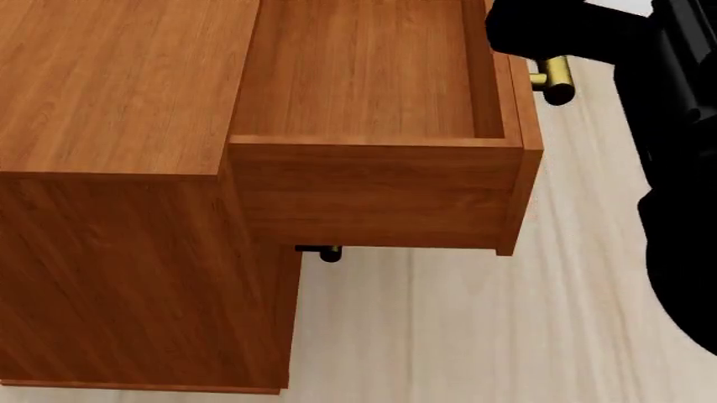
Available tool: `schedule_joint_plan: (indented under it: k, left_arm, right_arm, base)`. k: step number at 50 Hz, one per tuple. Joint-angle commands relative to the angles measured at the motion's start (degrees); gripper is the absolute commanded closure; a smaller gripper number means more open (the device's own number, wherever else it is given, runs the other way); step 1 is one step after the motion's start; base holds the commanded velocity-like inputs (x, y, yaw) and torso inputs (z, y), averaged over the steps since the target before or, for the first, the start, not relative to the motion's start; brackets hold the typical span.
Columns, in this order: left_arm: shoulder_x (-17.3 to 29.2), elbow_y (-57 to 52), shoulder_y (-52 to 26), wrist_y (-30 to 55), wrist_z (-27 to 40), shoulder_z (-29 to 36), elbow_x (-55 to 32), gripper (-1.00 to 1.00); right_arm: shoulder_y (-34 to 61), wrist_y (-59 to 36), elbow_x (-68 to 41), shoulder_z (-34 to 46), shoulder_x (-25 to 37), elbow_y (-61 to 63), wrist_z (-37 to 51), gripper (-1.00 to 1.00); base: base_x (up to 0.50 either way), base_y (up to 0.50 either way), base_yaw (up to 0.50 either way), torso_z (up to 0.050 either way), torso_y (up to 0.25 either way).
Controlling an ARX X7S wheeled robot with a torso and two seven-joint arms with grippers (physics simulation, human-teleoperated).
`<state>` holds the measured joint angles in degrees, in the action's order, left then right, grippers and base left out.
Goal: Close the bottom drawer of the cabinet and open the top drawer.
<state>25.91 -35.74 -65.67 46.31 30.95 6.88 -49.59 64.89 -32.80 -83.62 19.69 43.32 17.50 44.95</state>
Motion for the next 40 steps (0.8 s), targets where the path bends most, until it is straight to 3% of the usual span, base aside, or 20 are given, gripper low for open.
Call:
schedule_joint_plan:
  k: [1,17,27,40]
  left_arm:
    - [0.0,0.2,0.2,-0.4,0.0,0.1,0.0,-1.00]
    - [0.2,0.3,0.7,-1.1,-0.2,0.2,0.1,-1.00]
    - [0.4,0.2,1.1,-1.4,-0.2,0.4,0.1,-1.00]
    - [0.9,0.0,1.3,-1.5,0.0,0.2,-0.2,-1.00]
  right_arm:
    - [13.6,-12.9,-1.1,6.7,1.3,-5.6,-1.7,-1.00]
    - [31.8,-27.6,3.2,16.0,-1.8,-14.5,-8.0,-1.00]
    - [42.1,-33.8,12.0,26.1,-5.7,-21.2,-20.3,-1.00]
    - [49.0,-35.1,21.0,36.6,-11.2,-30.0,-33.6,-1.00]
  base:
    - [0.00,0.00,0.00,0.000,0.000]
    - [0.00,0.00,0.00,0.000,0.000]
    - [0.00,0.00,0.00,0.000,0.000]
    - [0.00,0.00,0.00,0.000,0.000]
